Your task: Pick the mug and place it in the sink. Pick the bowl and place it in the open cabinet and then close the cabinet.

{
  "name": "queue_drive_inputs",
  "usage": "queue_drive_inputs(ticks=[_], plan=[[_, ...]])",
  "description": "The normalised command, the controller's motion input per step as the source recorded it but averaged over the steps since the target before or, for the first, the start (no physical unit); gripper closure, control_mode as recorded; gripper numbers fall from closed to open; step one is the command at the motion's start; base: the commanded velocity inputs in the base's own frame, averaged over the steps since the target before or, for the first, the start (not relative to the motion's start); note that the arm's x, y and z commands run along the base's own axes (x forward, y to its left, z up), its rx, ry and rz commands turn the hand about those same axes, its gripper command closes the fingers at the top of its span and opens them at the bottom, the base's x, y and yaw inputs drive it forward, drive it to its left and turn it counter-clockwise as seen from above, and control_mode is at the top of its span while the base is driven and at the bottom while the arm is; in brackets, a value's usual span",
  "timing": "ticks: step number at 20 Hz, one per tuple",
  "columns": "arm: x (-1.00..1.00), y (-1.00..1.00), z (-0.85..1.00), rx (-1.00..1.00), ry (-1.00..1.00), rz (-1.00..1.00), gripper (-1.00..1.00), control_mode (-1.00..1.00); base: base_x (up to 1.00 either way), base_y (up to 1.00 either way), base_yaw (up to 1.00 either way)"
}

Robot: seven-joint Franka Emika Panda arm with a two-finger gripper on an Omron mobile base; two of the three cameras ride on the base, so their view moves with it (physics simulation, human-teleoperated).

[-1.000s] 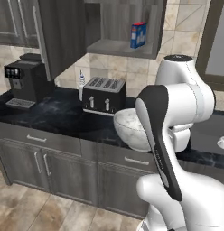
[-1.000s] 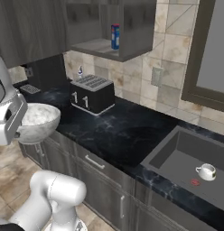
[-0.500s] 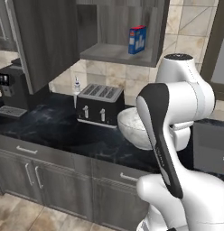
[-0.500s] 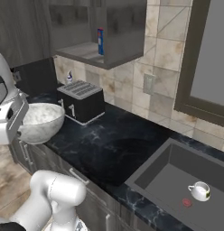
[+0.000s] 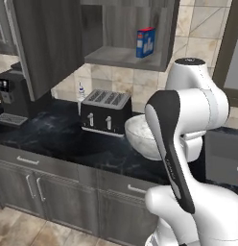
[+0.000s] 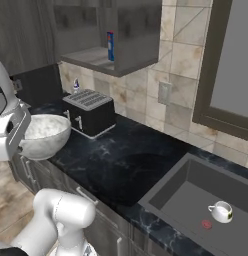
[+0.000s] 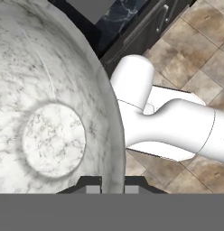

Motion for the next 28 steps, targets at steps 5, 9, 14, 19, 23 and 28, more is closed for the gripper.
queue_drive_inputs(ticks=[5,9,14,19,23,28], plan=[[0.0,0.0,0.0,0.0,0.0,0.0,1.0,1.0,0.56,-0.08,0.04],[0.0,0.0,0.0,0.0,0.0,0.0,1.0,1.0,0.59,0.12,-0.09],[0.0,0.0,0.0,0.0,0.0,0.0,1.0,1.0,0.58,0.03,-0.17],[0.0,0.0,0.0,0.0,0.0,0.0,1.0,1.0,0.59,0.16,-0.15],[0.0,0.0,0.0,0.0,0.0,0.0,1.0,1.0,0.54,0.71,-0.17],[0.0,0.0,0.0,0.0,0.0,0.0,1.0,1.0,0.53,0.49,-0.15]])
